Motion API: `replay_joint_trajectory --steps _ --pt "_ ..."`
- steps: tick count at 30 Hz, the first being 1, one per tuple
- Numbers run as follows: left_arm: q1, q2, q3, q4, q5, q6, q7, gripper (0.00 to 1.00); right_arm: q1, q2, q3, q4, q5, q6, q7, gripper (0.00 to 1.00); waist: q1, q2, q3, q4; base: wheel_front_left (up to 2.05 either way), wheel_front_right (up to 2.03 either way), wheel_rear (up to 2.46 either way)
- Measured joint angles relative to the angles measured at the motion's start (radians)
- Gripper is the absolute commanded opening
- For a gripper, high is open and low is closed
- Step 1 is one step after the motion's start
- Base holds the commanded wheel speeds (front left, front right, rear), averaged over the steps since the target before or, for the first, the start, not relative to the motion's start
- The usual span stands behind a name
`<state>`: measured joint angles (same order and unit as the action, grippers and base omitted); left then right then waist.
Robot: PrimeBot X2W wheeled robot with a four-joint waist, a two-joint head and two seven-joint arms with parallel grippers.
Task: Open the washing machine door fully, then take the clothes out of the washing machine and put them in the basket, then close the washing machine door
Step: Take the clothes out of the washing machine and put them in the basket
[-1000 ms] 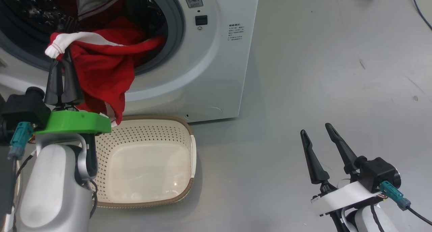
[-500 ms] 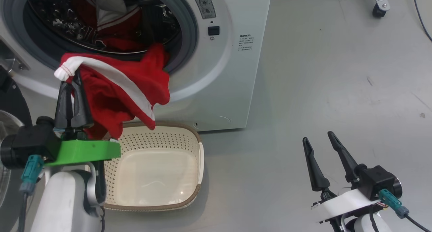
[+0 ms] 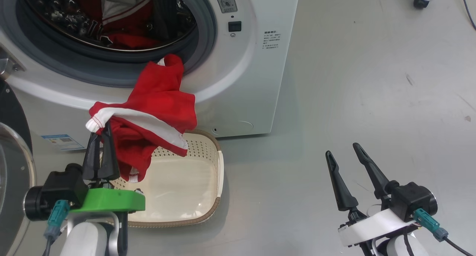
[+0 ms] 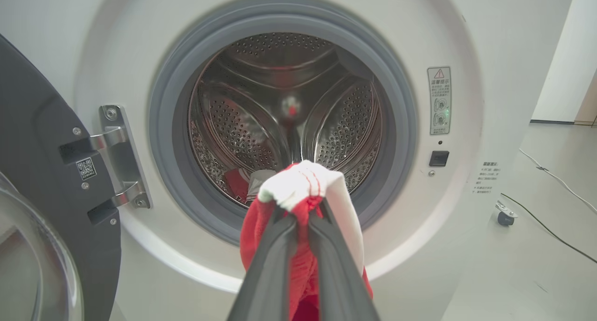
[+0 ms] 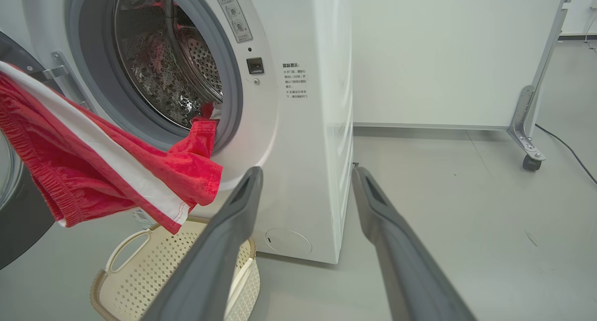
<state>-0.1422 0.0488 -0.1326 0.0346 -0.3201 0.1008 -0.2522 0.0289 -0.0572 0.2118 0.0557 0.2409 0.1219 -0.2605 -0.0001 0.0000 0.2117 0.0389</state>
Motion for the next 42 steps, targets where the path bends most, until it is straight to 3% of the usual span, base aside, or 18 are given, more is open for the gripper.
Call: replay_joint_trajectory --steps 18,42 --pt "-0.004 -0.007 -0.036 0.249 -0.091 0.005 0.000 0.00 -0.060 -0.001 0.015 -0.038 -0.002 0.000 0.000 1.00 0.0000 0.0000 0.143 -0.044 0.00 0.00 0.00" --pt "-0.327 -0.016 -0.040 0.676 -0.127 0.008 0.115 0.00 -0.210 -0.013 0.045 -0.082 0.011 0.000 0.000 1.00 0.0000 0.0000 0.406 -0.109 0.00 0.00 0.00"
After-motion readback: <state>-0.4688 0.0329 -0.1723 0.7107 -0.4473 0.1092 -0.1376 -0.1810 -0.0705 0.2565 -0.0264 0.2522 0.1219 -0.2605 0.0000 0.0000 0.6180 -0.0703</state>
